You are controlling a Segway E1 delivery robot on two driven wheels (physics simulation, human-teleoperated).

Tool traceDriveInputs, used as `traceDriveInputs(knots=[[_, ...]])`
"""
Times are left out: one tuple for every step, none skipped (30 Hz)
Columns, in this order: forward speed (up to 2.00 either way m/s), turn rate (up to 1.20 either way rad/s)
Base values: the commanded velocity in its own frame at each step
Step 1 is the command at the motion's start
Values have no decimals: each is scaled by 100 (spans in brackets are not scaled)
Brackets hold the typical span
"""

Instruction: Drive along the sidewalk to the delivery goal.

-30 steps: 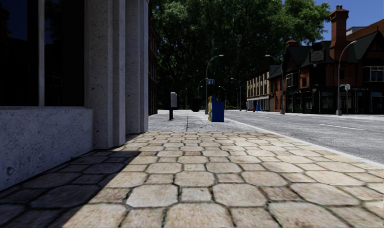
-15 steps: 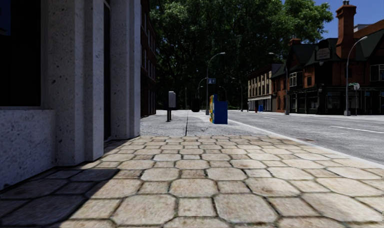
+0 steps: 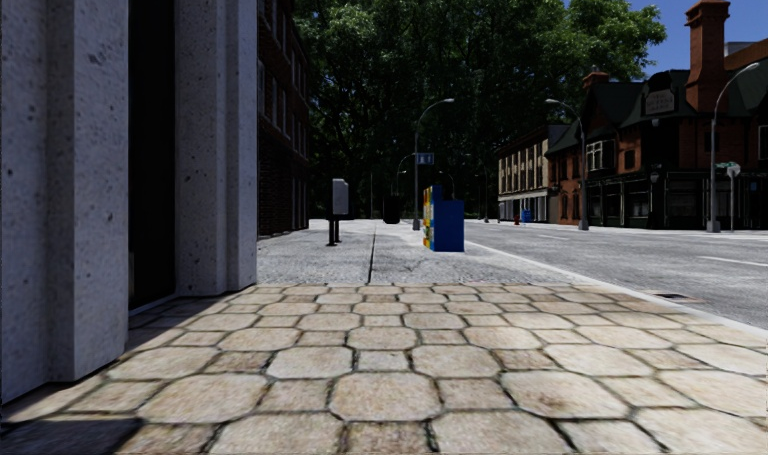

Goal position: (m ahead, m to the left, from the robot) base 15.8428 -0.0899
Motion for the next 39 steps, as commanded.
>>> traceDriveInputs(knots=[[200,0],[200,0],[200,0],[200,0],[200,0],[200,0],[200,0],[200,0],[200,0],[200,0],[200,0],[200,0],[200,0],[200,0],[200,0],[200,0],[200,0],[200,0],[200,0],[200,0],[200,0],[200,0],[200,0],[200,0],[200,0],[200,0],[200,0],[200,0],[200,0],[200,0],[200,0],[200,0],[200,0],[200,0],[200,0],[200,0],[200,-4],[200,-7],[200,-10]])
